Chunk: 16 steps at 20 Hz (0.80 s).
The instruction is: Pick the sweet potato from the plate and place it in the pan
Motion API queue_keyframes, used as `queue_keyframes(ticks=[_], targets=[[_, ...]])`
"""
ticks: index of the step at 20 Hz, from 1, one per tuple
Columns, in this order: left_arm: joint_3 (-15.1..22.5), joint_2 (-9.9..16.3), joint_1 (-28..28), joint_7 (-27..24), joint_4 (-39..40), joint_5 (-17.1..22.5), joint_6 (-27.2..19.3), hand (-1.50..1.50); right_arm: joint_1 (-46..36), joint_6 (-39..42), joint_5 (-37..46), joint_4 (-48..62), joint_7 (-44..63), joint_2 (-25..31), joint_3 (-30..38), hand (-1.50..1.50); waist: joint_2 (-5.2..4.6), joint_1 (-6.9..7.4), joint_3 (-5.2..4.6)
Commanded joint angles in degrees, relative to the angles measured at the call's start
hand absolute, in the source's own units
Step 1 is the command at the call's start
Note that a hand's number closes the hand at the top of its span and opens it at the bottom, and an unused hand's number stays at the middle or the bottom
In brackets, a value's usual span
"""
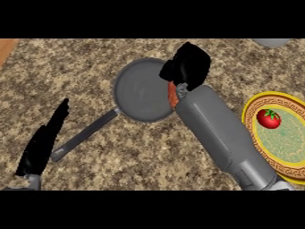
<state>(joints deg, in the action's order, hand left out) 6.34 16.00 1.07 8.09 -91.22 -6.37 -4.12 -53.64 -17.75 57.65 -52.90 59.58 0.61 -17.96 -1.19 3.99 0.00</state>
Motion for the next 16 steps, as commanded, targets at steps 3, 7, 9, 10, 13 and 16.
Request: queue_keyframes(ticks=[3,7,9,10,13,16], targets=[[0.66,-0.55,-0.27,-1.24,1.21,-1.25,-0.19,0.0,-4.95,-6.16,-7.48,18.16,-4.63,-0.59,3.05,1.5,-0.57,1.67,0.01],[0.06,0.13,-2.5,0.39,0.62,0.87,2.08,0.0,-2.45,-12.87,-19.34,14.6,-5.81,-0.6,10.42,1.5,-1.39,3.53,0.26],[1.37,-1.01,-4.31,0.51,2.13,-0.94,1.07,0.0,-3.27,-12.78,-24.78,16.62,-6.81,-0.6,10.42,-1.5,-1.31,3.63,0.18],[0.23,-0.1,-2.85,-0.79,0.76,0.03,1.49,0.0,-2.22,-14.64,-26.25,17.42,-9.15,-0.6,11.99,-1.5,-1.36,4.37,0.21],[2.17,-1.86,-5.09,1.0,1.27,-1.02,1.1,0.0,-2.28,-21.7,-30.79,16.96,-14.42,-0.6,10.97,-1.5,-1.33,4.69,0.25],[0.15,-0.36,-6.45,0.94,2.22,-0.29,1.81,0.0,-3.63,-29.33,-29.63,17.59,-20.34,-0.6,10.94,-1.5,-1.19,3.53,0.17]])
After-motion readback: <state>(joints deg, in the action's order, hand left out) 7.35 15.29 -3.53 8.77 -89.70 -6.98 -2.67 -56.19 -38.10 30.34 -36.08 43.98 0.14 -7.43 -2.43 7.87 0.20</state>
